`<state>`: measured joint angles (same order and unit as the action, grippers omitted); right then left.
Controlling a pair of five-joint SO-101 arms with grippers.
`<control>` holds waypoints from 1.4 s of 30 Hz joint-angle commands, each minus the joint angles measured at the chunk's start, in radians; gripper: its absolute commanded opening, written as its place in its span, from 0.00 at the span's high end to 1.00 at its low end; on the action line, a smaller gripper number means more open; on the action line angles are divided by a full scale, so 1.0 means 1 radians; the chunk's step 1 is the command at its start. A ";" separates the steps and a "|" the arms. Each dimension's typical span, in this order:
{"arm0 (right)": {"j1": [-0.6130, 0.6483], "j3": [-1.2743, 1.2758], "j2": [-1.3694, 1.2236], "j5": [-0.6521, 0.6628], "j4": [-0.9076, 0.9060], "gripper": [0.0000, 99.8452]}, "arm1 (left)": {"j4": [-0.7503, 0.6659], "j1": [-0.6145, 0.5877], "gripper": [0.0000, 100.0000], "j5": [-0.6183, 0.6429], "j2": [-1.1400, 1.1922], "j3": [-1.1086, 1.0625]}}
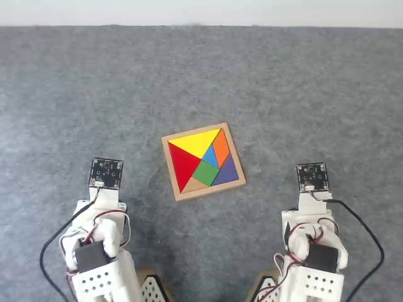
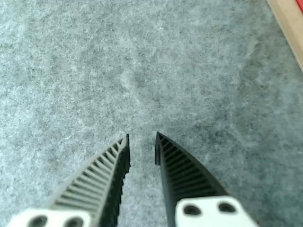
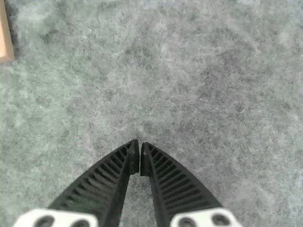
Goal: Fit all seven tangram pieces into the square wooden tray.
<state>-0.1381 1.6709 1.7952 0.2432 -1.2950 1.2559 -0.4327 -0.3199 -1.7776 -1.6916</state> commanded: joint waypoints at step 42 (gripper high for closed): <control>-0.007 0.012 0.002 0.011 -0.005 0.99 | 0.003 -0.003 0.91 -0.005 -0.011 0.007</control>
<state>-0.1381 1.6709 1.7952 0.2432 -1.2950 1.2559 -0.4327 -0.3199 -1.7776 -1.6916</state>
